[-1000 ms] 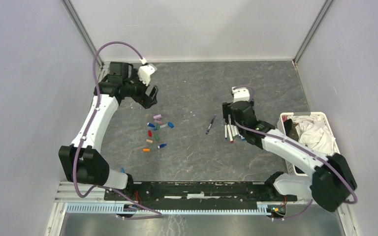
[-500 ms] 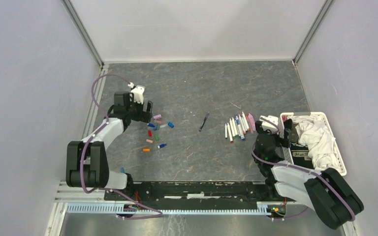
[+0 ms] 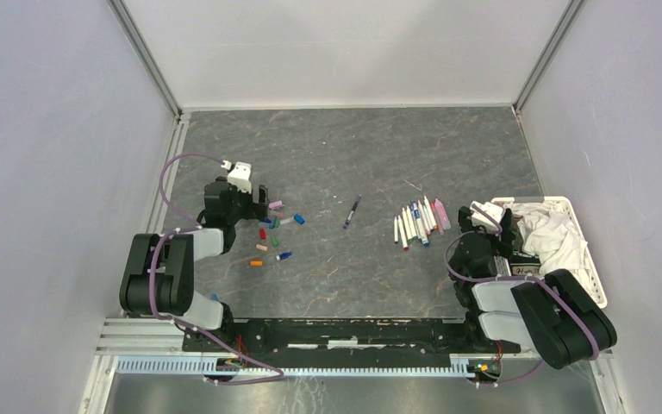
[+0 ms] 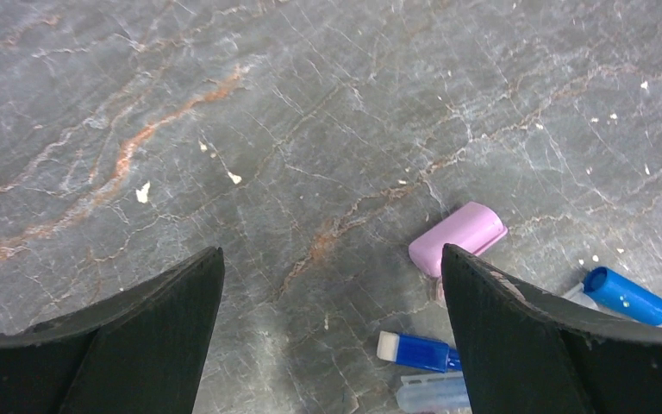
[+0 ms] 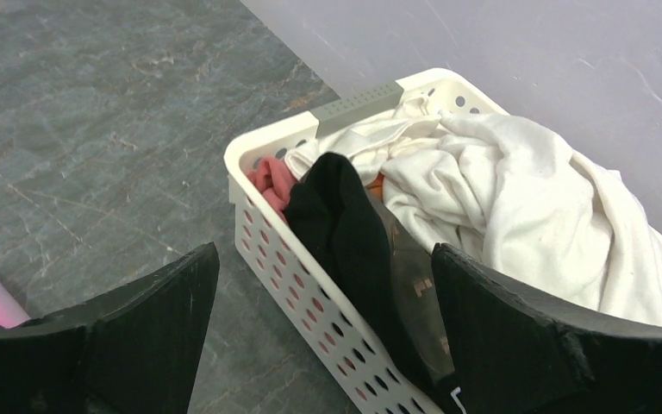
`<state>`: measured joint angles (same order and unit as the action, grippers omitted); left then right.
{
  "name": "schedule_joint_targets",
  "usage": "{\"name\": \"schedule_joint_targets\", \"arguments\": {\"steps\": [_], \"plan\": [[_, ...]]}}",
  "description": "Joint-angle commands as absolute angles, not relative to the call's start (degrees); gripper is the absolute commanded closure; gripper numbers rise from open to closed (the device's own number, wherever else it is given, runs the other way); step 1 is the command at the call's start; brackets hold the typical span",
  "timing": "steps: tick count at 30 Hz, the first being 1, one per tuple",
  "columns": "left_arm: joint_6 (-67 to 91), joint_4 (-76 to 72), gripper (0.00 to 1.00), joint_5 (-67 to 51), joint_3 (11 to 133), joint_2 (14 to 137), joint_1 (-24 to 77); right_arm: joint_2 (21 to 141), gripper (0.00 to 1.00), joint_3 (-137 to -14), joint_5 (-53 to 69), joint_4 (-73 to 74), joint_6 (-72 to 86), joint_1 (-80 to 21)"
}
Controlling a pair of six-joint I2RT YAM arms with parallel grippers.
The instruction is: Open the pen caps
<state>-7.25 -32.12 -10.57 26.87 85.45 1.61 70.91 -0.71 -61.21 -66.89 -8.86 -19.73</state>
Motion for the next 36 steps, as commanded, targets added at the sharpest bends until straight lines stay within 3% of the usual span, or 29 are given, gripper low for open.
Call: {"name": "schedule_joint_targets", "arguments": {"steps": [1,3,7,10,13,16,21,25,27,36], "plan": [[-4.44,-43.48,0.00,-8.11,25.01,85.13,1.49,73.69,0.02,3.86,-57.15,-75.99,-7.56,-17.38],[-4.42,-44.90,0.00,-7.92,23.63,83.97,1.49,75.73,0.02,3.97,-54.16,-79.11,-9.70,-16.87],[-4.46,-48.37,0.00,-7.61,20.38,81.50,1.49,74.69,0.02,6.00,-36.06,-80.48,-11.58,-13.05],[-4.47,-49.12,0.00,-7.54,20.02,81.41,1.49,74.54,0.02,8.67,-31.65,-84.48,-11.69,-12.02],[-3.80,-58.25,0.00,-9.38,17.60,84.95,1.47,81.47,0.02,12.45,-29.08,-101.04,-13.68,-11.50],[-3.61,-59.28,0.00,-8.30,16.43,84.46,1.32,77.58,0.02,11.94,-27.47,-92.72,-12.93,-11.66],[-3.39,-77.35,0.00,-8.84,8.49,87.64,1.36,79.02,0.02,13.01,-24.85,-97.49,-14.68,-11.71],[-2.18,-69.44,0.00,-5.94,12.75,87.74,1.28,78.88,0.02,6.47,-28.46,-84.11,-11.00,-10.12],[-1.85,-69.12,0.00,-5.72,12.91,87.85,1.15,77.79,0.02,5.55,-23.00,-80.46,-8.47,-6.38],[-1.56,-69.60,0.00,-6.02,12.57,87.63,0.79,78.00,0.02,5.90,-22.92,-81.69,-8.79,-6.27]]}}
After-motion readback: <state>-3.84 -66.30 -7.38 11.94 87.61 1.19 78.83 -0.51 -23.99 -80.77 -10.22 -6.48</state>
